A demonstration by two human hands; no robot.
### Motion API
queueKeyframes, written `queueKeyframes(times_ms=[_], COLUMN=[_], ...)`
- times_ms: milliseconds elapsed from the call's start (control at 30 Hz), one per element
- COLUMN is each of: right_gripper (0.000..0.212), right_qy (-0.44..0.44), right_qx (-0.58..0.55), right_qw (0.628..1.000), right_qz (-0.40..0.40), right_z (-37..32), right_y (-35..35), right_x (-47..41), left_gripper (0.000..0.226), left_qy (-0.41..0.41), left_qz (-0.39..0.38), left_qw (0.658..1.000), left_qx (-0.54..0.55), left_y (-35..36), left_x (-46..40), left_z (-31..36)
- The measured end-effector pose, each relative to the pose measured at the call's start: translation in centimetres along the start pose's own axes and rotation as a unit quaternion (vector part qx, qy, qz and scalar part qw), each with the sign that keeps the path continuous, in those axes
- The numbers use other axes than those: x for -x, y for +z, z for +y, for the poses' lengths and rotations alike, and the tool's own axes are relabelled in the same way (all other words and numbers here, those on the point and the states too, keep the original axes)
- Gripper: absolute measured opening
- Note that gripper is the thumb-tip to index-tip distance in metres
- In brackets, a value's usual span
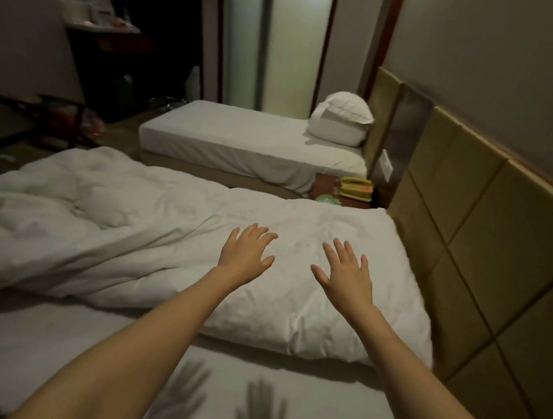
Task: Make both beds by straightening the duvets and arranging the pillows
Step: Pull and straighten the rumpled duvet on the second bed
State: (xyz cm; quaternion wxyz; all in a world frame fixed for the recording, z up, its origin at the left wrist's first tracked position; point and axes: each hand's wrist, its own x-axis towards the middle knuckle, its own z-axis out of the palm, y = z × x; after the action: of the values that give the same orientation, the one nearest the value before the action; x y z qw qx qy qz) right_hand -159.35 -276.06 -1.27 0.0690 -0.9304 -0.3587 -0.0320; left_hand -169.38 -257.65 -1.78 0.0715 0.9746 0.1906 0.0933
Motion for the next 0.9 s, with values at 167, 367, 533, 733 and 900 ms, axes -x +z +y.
queueKeyframes(times_ms=[167, 367, 533, 733, 900], right_gripper=[0.060, 0.059, 0.060, 0.060, 0.061], right_qy=[-0.055, -0.134, -0.183, -0.217, -0.245], right_qx=[-0.008, -0.009, -0.034, -0.053, -0.048], right_qw=[0.998, 0.991, 0.982, 0.973, 0.964], right_qz=[-0.001, 0.000, -0.017, -0.053, -0.091], right_z=[-5.9, -15.6, -26.9, -41.4, -52.2], right_y=[0.7, 2.5, 5.6, 11.3, 15.2], right_x=[1.2, 1.2, 0.6, 0.9, 1.2], left_gripper=[0.050, 0.051, 0.051, 0.049, 0.051], left_qy=[-0.041, -0.103, -0.154, -0.186, -0.221], left_qz=[0.014, 0.030, 0.016, 0.018, 0.001], left_qw=[0.999, 0.994, 0.988, 0.982, 0.975], left_qx=[-0.009, -0.009, -0.011, 0.004, 0.015], left_y=[-1.5, -3.7, -5.0, -6.0, -6.3], left_x=[5.2, 10.6, 15.5, 22.9, 28.4], left_z=[-5.2, -14.0, -24.6, -38.5, -48.7])
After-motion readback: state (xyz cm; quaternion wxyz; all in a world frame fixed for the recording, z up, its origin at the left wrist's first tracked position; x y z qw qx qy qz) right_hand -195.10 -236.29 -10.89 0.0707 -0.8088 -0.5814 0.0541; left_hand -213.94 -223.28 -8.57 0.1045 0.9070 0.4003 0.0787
